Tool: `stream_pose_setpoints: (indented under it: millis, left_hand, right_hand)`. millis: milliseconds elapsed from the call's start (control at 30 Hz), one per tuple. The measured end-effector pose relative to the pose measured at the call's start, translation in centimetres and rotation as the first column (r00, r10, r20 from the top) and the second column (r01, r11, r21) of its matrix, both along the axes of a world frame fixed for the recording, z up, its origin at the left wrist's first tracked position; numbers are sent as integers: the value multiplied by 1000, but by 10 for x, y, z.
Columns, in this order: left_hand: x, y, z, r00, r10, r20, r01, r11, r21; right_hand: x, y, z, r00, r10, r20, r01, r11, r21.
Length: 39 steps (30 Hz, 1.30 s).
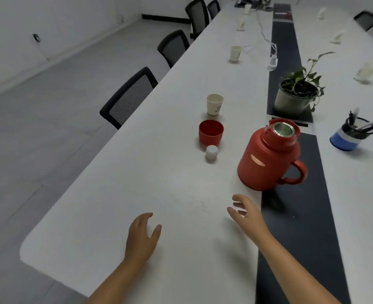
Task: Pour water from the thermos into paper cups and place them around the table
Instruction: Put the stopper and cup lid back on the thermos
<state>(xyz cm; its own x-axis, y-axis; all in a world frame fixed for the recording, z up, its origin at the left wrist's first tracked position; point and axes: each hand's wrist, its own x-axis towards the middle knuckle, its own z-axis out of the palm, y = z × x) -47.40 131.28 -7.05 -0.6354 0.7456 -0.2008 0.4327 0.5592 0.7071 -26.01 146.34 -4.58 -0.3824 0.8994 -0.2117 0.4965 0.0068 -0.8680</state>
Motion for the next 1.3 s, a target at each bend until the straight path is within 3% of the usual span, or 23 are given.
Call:
stream_pose_setpoints:
  millis: [333, 500, 667, 833, 967, 1067, 1200, 1300]
  left_hand:
    - [-75, 48, -50, 928, -190, -320, 101, 956, -275]
    - [-82, 49, -53, 931, -305, -201, 211, 899, -384]
    - [-85, 47, -54, 929, -308, -204, 212, 897, -388]
    - [-87, 45, -56, 919, -284, -273, 164, 907, -389]
    - [-78, 55, -51, 947, -180, -266, 116, 964, -238]
    - [-53, 89, -32, 952, -219, -212, 214, 976, -49]
    - [-4, 149, 3, 874, -435, -217, 464, 880, 105]
    - [44, 194, 45, 824, -519, -227, 564, 791, 237]
  right_hand:
    - [-135, 130, -30, 975, -177, 137, 162, 980, 112]
    - [-158, 156, -52, 946, -237, 221, 193, 960, 203]
    - [-163, 157, -50, 962, -252, 108, 237, 962, 136]
    - [-150, 127, -23, 964, -238, -123, 245, 969, 44]
    - [-110, 95, 34, 973, -128, -192, 157, 977, 142]
    - [-54, 82, 81, 985, -69, -156, 103, 969, 224]
    - [22, 78, 129, 980, -185, -68, 197, 935, 293]
    - [60, 90, 156, 956, -295, -1, 277, 896, 349]
